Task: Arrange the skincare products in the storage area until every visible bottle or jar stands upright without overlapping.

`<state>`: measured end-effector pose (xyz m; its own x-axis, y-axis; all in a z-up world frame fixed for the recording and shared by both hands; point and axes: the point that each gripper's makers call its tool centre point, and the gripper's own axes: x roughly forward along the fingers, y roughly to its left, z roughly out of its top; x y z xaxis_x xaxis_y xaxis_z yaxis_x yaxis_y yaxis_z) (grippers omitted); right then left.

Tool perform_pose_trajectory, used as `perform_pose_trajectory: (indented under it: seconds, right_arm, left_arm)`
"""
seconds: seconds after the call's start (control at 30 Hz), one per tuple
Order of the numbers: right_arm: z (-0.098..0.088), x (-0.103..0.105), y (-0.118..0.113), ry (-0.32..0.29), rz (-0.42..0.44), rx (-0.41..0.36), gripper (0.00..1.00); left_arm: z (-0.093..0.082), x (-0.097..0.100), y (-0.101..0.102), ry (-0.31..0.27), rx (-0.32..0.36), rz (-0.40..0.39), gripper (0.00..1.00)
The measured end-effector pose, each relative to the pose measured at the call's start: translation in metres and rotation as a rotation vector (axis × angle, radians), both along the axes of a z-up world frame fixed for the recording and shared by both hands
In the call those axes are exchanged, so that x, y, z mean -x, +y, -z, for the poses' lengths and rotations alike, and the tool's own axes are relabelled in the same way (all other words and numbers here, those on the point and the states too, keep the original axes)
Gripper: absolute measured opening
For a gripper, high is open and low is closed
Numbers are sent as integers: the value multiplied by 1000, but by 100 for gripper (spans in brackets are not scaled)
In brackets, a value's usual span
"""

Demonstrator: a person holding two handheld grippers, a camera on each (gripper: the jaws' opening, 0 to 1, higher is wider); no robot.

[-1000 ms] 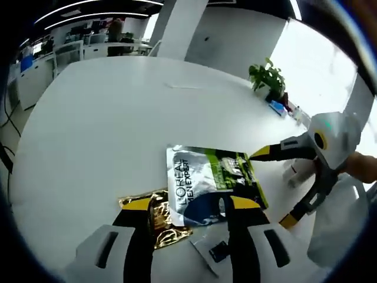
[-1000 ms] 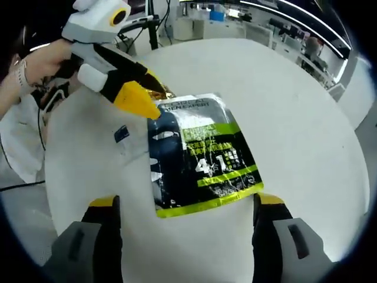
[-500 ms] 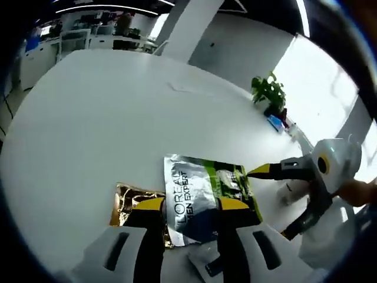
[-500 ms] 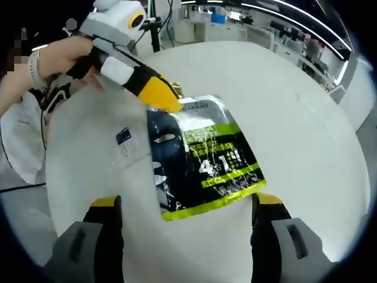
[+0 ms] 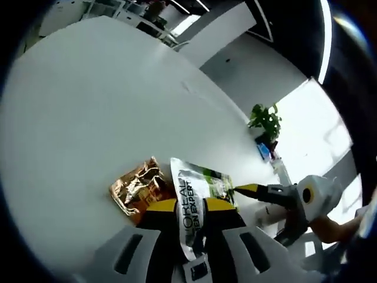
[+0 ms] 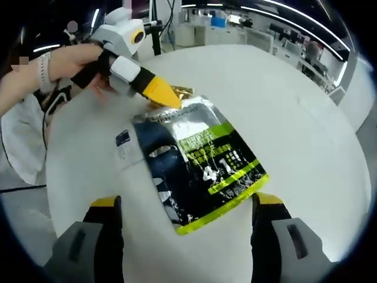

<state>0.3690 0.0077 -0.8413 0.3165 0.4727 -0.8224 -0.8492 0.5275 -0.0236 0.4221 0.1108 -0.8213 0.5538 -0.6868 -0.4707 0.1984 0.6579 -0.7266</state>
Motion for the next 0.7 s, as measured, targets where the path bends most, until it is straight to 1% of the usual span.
perform_pose_trajectory:
  seconds: [0.07, 0.17, 0.23, 0.27, 0.3, 0.33, 0.37, 0.4, 0.43, 0.47, 0.5, 0.57, 0.6, 0.7]
  right_arm:
    - [0, 0, 0, -1, 0, -2, 90]
    - [0, -2, 0, -2, 2, -4, 90]
    - [0, -1, 0, -4, 4, -6, 90]
    - [0, -1, 0, -5, 5, -7, 90]
    - [0, -1, 1, -5, 4, -8, 90]
    - [0, -2, 1, -7, -2, -11, 89]
    - [1, -3, 3, -8, -5, -13, 89]
    - [1, -3, 4, -9, -7, -15, 88]
    - [1, -3, 6, -10, -10, -17, 88]
    - [1, -3, 6, -9, -6, -16, 89]
    - [0, 0, 5, -11, -6, -16, 89]
    - [-1, 2, 4, -11, -6, -18, 89]
    - [-2, 4, 4, -11, -10, -18, 89]
    - [-1, 4, 6, -11, -12, -15, 90]
  left_arm:
    - [0, 3, -3, 10, 27, 2, 8]
    - [2, 5, -6, 18, 45, 1, 5]
    - [-3, 6, -7, 7, 71, -12, 2]
    - [-12, 4, -9, -8, 128, -30, 0]
    - [-17, 3, -11, -16, 166, -39, 0]
    - [-25, 6, -17, -2, 247, -39, 0]
    - [-28, 9, -22, -2, 274, -23, 0]
    - [-26, 16, -30, 13, 265, 16, 0]
    - [-21, 17, -32, -2, 212, 36, 0]
    - [-15, 11, -32, -8, 159, 33, 0]
    - [-15, 8, -31, -9, 154, 21, 0]
    - [-17, 4, -28, 0, 186, 6, 0]
    - [-17, 5, -28, -1, 188, 5, 0]
    - [-20, 6, -28, -24, 138, 12, 0]
